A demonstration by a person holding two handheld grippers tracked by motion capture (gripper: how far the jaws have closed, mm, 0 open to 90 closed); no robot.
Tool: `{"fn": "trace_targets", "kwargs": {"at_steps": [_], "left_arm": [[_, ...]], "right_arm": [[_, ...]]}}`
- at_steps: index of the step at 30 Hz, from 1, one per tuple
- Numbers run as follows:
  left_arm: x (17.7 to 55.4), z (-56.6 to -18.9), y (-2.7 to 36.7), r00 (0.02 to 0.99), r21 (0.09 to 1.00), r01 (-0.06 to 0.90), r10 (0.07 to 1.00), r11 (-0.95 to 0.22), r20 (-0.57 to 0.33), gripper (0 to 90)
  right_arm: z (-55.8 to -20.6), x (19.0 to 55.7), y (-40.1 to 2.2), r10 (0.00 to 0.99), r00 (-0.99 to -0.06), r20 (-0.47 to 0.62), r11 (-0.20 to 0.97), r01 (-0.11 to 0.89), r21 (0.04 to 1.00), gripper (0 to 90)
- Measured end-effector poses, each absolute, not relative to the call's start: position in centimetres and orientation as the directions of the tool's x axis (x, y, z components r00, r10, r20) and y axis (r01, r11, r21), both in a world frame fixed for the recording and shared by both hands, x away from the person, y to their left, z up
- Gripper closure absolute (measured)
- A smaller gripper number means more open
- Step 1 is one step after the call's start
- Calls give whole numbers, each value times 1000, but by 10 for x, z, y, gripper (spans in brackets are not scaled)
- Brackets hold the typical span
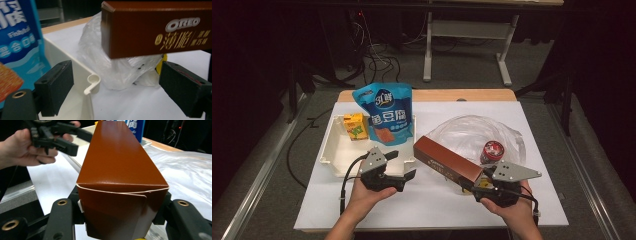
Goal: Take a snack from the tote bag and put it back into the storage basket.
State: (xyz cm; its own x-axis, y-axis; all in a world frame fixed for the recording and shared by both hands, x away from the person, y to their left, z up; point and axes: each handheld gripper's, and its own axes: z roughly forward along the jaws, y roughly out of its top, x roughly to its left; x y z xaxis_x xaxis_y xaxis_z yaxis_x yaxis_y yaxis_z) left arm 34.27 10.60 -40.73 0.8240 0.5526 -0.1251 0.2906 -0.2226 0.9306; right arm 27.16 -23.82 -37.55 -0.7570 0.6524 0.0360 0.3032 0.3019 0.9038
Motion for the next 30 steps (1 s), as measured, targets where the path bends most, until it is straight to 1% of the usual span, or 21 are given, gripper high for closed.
{"fn": "trace_targets", "kwargs": {"at_steps": [10,16,19,24,27,30], "left_arm": [[360,-407,103,878,937,274,454,-219,-150,141],[365,-408,105,897,938,270,412,-219,-162,152],[370,-408,105,910,937,271,375,-220,-176,155],[376,-408,104,920,936,265,350,-230,-175,158],[378,-408,103,934,938,248,315,-241,-166,155],[379,-408,103,945,942,244,275,-230,-178,156]], "right_arm": [[-381,274,-236,599,-800,38,327,287,901,467],[-381,274,-237,584,-811,35,331,278,902,466],[-381,274,-238,575,-817,36,335,275,901,466],[-382,273,-238,569,-822,30,342,269,900,467],[-382,274,-239,559,-828,31,345,266,900,467],[-383,276,-240,545,-837,37,348,266,899,467]]}}
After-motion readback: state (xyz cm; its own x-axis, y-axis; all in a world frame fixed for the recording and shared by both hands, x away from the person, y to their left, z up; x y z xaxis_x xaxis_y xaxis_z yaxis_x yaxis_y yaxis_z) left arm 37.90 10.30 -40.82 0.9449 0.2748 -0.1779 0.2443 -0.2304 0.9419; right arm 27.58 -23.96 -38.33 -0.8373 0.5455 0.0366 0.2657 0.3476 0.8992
